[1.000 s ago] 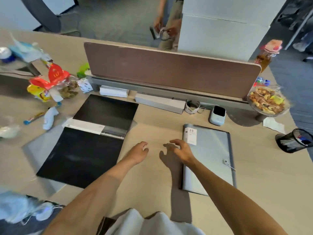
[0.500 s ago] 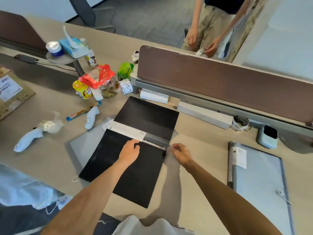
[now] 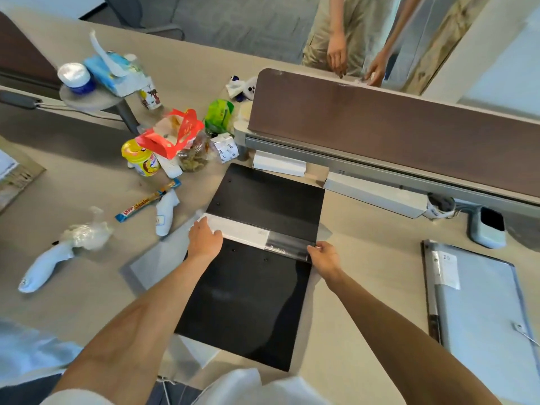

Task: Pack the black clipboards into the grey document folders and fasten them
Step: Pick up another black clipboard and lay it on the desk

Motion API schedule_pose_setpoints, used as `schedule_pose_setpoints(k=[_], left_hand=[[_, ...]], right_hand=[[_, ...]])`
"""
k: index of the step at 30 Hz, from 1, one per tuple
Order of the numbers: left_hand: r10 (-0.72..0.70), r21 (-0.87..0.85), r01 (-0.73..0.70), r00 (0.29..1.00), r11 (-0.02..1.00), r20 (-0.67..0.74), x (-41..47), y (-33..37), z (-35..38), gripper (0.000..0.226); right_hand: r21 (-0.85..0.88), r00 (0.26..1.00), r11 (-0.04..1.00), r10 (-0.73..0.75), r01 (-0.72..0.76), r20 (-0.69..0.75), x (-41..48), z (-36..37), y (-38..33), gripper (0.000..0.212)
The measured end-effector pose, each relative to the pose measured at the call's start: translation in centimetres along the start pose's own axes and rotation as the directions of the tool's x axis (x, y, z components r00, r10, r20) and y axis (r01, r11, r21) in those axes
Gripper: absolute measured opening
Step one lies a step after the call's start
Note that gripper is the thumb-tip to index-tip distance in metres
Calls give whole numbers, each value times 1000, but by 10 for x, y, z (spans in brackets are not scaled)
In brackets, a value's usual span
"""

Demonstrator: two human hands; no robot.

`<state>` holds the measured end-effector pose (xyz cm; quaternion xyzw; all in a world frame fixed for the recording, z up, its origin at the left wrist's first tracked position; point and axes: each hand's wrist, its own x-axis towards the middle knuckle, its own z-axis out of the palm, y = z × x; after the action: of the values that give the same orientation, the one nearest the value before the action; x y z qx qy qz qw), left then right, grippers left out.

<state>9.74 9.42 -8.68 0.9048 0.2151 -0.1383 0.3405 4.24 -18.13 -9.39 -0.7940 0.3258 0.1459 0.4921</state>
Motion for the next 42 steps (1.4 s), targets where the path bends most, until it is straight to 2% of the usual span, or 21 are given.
schedule_pose_setpoints(k=[7, 14, 19, 27, 30, 35, 39, 42], left_hand=[[-111, -106, 109, 994, 988, -14, -4, 1, -14, 51], [-86, -137, 63, 982, 989, -168, -40, 15, -23, 37], [-68, -250, 7, 970, 968, -235, -71, 33, -24, 30], [-84, -350, -55, 926, 935, -368, -131, 78, -11, 29], [-86, -371, -79, 909, 925, -408, -153, 100, -2, 34], [-103, -450, -99, 909, 887, -404, -185, 146, 11, 34], [-21, -514, -225, 903, 828, -429, -197, 172, 23, 28], [-12, -537, -271, 886, 799, -464, -201, 188, 30, 29]], right_hand=[[67, 1000, 998, -4, 2, 27, -7, -10, 1, 27], [101, 996, 992, -75, 70, 47, -30, -33, 11, 23], [146, 989, 981, -134, 124, 65, -46, -61, 15, 23], [288, 972, 936, -227, 202, 54, -83, -124, 15, 25], [300, 956, 918, -287, 258, 55, -97, -152, 14, 33], [333, 942, 889, -335, 314, 4, -103, -199, 12, 29], [313, 935, 882, -341, 353, -96, -99, -228, 13, 20], [330, 911, 849, -375, 413, -173, -96, -244, 15, 18]])
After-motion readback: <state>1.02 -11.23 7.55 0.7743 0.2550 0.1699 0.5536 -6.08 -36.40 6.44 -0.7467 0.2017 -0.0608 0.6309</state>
